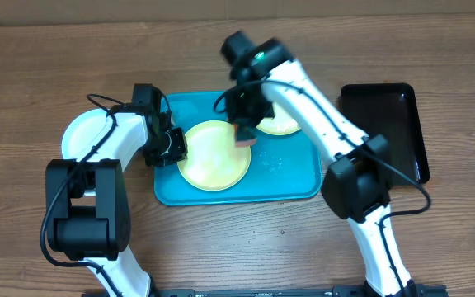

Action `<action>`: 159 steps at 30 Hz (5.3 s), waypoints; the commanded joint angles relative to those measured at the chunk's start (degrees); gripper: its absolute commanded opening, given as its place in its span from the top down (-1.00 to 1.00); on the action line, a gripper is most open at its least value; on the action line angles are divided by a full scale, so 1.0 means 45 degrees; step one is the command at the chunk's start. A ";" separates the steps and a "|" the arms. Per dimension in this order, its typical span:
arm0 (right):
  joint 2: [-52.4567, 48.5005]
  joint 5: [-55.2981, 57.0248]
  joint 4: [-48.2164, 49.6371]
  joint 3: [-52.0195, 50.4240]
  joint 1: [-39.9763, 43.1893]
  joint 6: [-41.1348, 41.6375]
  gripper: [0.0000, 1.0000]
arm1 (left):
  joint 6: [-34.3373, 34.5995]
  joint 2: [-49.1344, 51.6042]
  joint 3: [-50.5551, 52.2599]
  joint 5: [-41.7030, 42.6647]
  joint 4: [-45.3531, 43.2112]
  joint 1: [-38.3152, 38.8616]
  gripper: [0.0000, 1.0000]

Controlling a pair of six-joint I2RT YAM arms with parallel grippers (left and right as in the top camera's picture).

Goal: Clean dirty plates on tray and stack at the side

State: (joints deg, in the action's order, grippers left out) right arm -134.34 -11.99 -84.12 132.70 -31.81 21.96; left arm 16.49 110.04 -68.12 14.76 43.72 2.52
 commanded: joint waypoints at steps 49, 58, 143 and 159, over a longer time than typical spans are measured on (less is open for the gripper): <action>0.1064 0.0996 -0.1171 0.0670 0.2871 -0.0602 0.92 | 0.0364 -0.5843 -0.1399 -1.6514 0.1078 0.5518 0.92; 0.1064 0.0996 -0.1190 0.0670 0.2871 -0.0607 0.92 | 0.0525 -0.5843 -0.1399 -2.1221 0.0253 0.7354 0.92; 0.1064 0.0996 -0.1103 0.0670 0.2871 -0.0986 0.92 | 0.0277 -0.0219 -0.0952 -0.3721 0.0160 -0.7563 0.91; 0.1064 0.0986 -0.1156 0.0670 0.2871 -0.0981 0.92 | -0.0714 -0.0223 -0.1661 -0.3521 0.0554 -0.7553 0.10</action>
State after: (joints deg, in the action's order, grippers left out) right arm -131.63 -7.90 -89.54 134.06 -18.87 17.96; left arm 15.20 108.16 -72.82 -1.54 45.43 -31.27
